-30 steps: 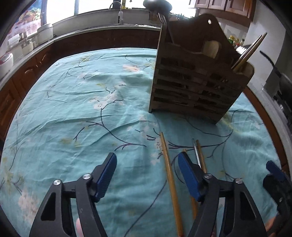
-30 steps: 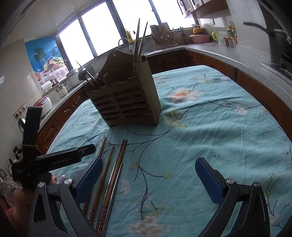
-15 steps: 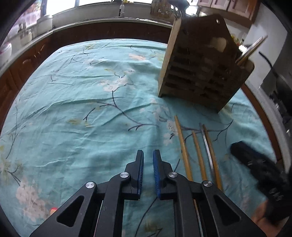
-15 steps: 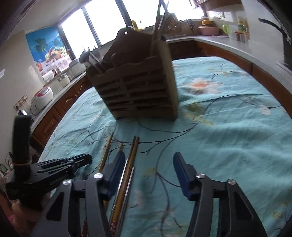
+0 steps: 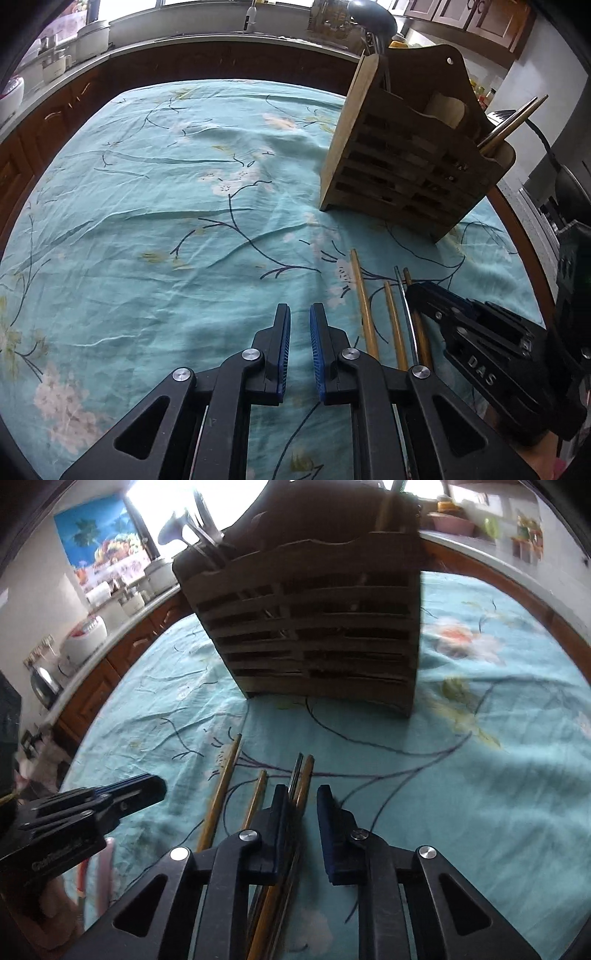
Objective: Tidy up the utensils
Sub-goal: 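Close the left tool on a wooden chopstick while the right tool grasps another, then lift both wooden chopsticks upright and carry them over the wooden holder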
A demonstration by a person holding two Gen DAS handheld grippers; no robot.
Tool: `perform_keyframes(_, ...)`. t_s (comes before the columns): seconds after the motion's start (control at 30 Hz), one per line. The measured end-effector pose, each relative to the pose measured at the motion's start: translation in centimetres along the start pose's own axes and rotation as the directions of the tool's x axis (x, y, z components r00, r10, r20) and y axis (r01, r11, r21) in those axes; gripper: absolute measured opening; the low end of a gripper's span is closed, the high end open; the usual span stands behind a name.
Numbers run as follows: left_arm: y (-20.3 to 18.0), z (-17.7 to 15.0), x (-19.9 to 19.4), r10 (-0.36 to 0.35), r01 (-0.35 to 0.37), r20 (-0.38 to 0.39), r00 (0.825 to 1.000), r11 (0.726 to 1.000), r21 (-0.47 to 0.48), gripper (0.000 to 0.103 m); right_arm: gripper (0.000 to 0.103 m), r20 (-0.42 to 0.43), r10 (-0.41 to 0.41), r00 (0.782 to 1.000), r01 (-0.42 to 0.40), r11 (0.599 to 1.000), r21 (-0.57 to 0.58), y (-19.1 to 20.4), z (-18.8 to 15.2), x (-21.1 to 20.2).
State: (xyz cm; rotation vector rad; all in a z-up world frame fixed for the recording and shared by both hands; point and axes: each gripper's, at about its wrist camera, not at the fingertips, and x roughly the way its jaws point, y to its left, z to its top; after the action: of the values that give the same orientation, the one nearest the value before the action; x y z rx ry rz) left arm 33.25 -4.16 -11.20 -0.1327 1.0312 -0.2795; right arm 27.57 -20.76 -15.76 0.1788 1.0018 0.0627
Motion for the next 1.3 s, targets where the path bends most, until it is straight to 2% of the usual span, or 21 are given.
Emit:
perform_keyframes(0.1, -0.5, 0.1, 0.1, -0.004, 0.004, -0.001, 1.0, 1.0, 0.01, 0.015, 0.007, -0.012, -0.031, 0.999, 0.031, 0.999, -0.015, 0.0, 0.5, 0.3)
perform_keyframes(0.27, -1.7, 0.4, 0.4, -0.011, 0.011, 0.007, 1.0, 0.999, 0.042, 0.019, 0.008, -0.026, -0.062, 0.998, 0.06, 0.996, -0.07, 0.0, 0.0, -0.3)
perform_keyframes(0.5, -3.3, 1.2, 1.9, -0.008, 0.008, -0.007, 1.0, 0.997, 0.075, 0.02, 0.007, -0.017, -0.097, 0.995, 0.097, 0.995, 0.017, -4.3, -1.6, -2.9)
perform_keyframes(0.67, -4.0, 1.9, 4.0, 0.022, -0.017, -0.047, 0.999, 0.995, 0.095, 0.02, 0.008, -0.024, -0.073, 0.997, 0.074, 0.996, 0.049, -5.4, -1.3, -3.1)
perform_keyframes(0.93, -5.1, 2.4, 4.9, 0.077, -0.072, -0.029, 0.997, 0.987, 0.145, 0.02, 0.01, -0.038, -0.05, 0.998, 0.052, 0.997, 0.049, -5.1, 0.2, -1.8)
perform_keyframes(1.0, -5.4, 2.3, 5.0, 0.088, -0.084, -0.023, 0.996, 0.984, 0.155, 0.016, 0.01, -0.038, -0.052, 0.998, 0.054, 0.997, 0.047, -4.8, 0.3, -1.5)
perform_keyframes(1.03, -5.3, 2.3, 5.0, 0.094, -0.089, -0.022, 0.995, 0.984, 0.155, 0.01, 0.01, -0.038, -0.054, 0.998, 0.056, 0.998, 0.041, -4.7, 0.3, -1.4)
perform_keyframes(1.13, -4.8, 2.2, 4.7, 0.066, -0.061, -0.029, 0.997, 0.989, 0.133, 0.005, 0.009, -0.036, -0.051, 0.998, 0.053, 0.998, 0.042, -4.7, 0.2, -1.4)
perform_keyframes(1.3, -3.8, 1.4, 2.9, 0.014, -0.013, -0.013, 1.0, 0.994, 0.106, 0.005, 0.006, -0.027, -0.033, 0.999, 0.035, 0.997, 0.064, -4.5, -0.1, -2.0)
